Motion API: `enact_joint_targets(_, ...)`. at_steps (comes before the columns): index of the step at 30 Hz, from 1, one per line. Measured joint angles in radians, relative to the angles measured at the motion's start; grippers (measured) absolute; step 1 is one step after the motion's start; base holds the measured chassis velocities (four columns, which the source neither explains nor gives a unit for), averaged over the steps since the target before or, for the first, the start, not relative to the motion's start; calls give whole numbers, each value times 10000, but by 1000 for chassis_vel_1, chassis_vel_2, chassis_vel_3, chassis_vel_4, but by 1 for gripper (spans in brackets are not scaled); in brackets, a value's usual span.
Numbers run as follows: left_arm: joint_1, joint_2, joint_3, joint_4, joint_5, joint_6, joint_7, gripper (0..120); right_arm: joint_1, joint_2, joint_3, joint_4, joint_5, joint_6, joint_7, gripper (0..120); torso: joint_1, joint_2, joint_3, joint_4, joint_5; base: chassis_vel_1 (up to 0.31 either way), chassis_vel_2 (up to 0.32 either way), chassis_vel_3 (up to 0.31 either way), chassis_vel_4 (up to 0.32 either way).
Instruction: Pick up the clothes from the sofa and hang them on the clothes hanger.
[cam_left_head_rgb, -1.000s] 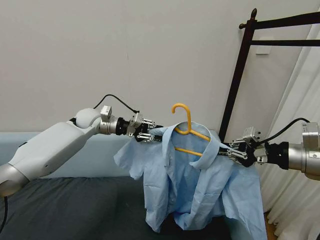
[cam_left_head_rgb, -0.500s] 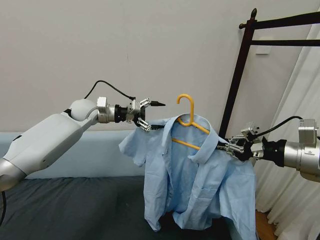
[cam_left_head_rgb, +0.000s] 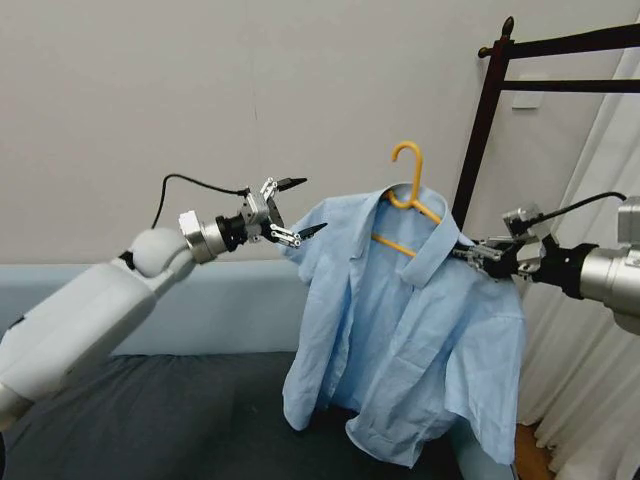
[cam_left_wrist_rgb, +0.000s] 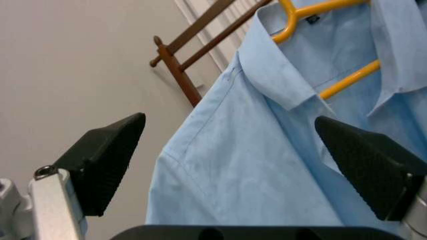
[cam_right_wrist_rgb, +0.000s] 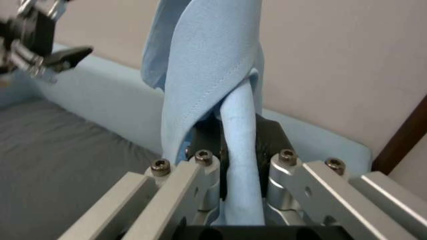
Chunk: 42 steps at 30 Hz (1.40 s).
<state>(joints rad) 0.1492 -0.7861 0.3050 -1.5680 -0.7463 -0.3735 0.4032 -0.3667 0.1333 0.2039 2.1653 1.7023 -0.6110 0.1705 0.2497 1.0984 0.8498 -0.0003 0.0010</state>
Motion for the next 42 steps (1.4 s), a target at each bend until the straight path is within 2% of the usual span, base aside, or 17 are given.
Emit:
enact_joint_targets(3, 1477, -150, -804, -972, 107, 290, -1213, 100, 279, 283, -95, 269, 618, -447, 882, 7, 0, 0, 0, 0, -3, 0, 0, 0, 0)
enact_joint_targets(4, 1477, -150, -804, -972, 107, 290, -1213, 100, 279, 283, -95, 269, 618, -447, 882, 7, 0, 0, 0, 0, -3, 0, 0, 0, 0)
enact_joint_targets(8, 2619, -413, -1042, -1799, 249, 542, -2692, 100, 656, 885, -399, 477, 823, -674, 1718, 7, -1, 0, 0, 2, 0, 0, 0, 0, 0)
enact_joint_targets(16, 2777, -784, -397, -2353, 165, 681, -3193, 98, 1037, 1247, -685, 436, 1009, -835, 2289, 7, 0, 0, 1, 2, 2, 0, 0, 0, 0)
enact_joint_targets(19, 2362, -1246, 266, -2106, 429, 864, -3515, 95, 905, 1139, -617, 477, 1015, -847, 2244, 7, 0, 0, 0, -3, 4, 0, 0, 0, 0)
enact_joint_targets(23, 2135, -1662, 509, -1682, 722, 975, -3835, 90, 806, 994, -500, 478, 1028, -847, 2165, 7, 0, 0, 0, -3, 3, 0, 0, 0, 0)
enact_joint_targets(26, 1992, -2057, 696, -1386, 858, 1099, -4074, 77, 687, 885, -401, 508, 1059, -836, 2097, 7, 0, 0, 1, -1, 2, 0, 0, 0, 0)
enact_joint_targets(27, 1992, -2057, 696, -1386, 858, 1099, -4074, 77, 687, 885, -401, 508, 1059, -836, 2097, 7, 0, 0, 1, -1, 2, 0, 0, 0, 0)
enact_joint_targets(31, 1819, -2531, 882, -1052, 1076, 1182, -4243, 56, 655, 841, -345, 695, 1162, -777, 2083, 7, 0, 0, 0, -1, 2, 0, 0, 0, 0)
enact_joint_targets(34, 1808, -2643, 896, -976, 1141, 1190, -4281, 50, 663, 836, -345, 711, 1169, -765, 2082, 7, 0, 0, 1, -1, 1, 0, 0, 0, 0)
enact_joint_targets(36, 1825, -2679, 897, -925, 1176, 1212, -4328, 38, 663, 833, -349, 668, 1171, -755, 2082, 7, 0, 0, 1, -1, 1, 0, 0, 0, 0)
enact_joint_targets(37, 1825, -2679, 897, -925, 1176, 1212, -4328, 38, 663, 833, -349, 668, 1171, -755, 2082, 7, 0, 0, 1, -1, 1, 0, 0, 0, 0)
enact_joint_targets(40, 1888, -2660, 888, -775, 1314, 1204, -4332, 25, 614, 835, -354, 619, 1170, -740, 2090, 7, 0, 0, 1, 0, 1, 0, 0, 0, 0)
enact_joint_targets(42, 1896, -2659, 881, -729, 1362, 1185, -4332, 22, 603, 838, -355, 619, 1171, -737, 2090, 7, 0, 0, 1, 1, 1, 0, 0, 0, 0)
